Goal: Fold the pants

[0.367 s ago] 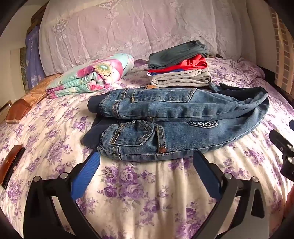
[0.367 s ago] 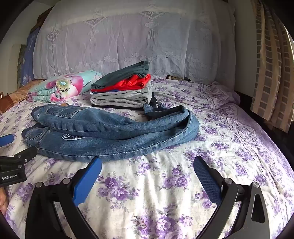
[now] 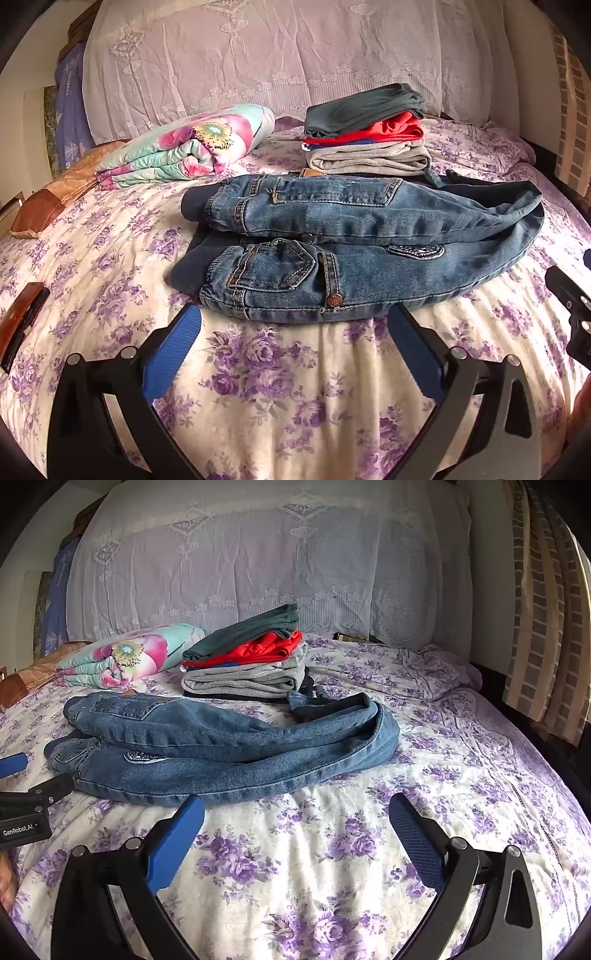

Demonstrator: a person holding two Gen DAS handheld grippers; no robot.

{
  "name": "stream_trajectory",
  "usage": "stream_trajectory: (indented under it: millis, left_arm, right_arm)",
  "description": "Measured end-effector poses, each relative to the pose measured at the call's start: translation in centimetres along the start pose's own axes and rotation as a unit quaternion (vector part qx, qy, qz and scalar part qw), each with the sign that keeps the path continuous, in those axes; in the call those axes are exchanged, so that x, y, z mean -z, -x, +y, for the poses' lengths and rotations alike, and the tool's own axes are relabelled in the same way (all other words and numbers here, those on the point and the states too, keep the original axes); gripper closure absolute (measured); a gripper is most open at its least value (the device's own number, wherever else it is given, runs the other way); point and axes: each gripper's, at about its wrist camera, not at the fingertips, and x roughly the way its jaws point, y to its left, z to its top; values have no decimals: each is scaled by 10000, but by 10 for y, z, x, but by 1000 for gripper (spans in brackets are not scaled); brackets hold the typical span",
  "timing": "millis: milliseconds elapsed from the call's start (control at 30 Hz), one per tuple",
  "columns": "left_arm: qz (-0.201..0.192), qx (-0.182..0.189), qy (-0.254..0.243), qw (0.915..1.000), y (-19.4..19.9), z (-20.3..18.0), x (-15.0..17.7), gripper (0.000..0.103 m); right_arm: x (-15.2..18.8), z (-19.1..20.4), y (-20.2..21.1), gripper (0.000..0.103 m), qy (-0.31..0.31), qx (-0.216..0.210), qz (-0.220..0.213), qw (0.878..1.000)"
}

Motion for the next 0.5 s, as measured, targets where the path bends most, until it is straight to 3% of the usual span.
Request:
stream_trajectory:
  millis: [500]
  left_arm:
    - [-2,7,16,10000,2,1,1,5]
  right_arm:
    - [0,0,-1,3,-14,-6,-1,10000]
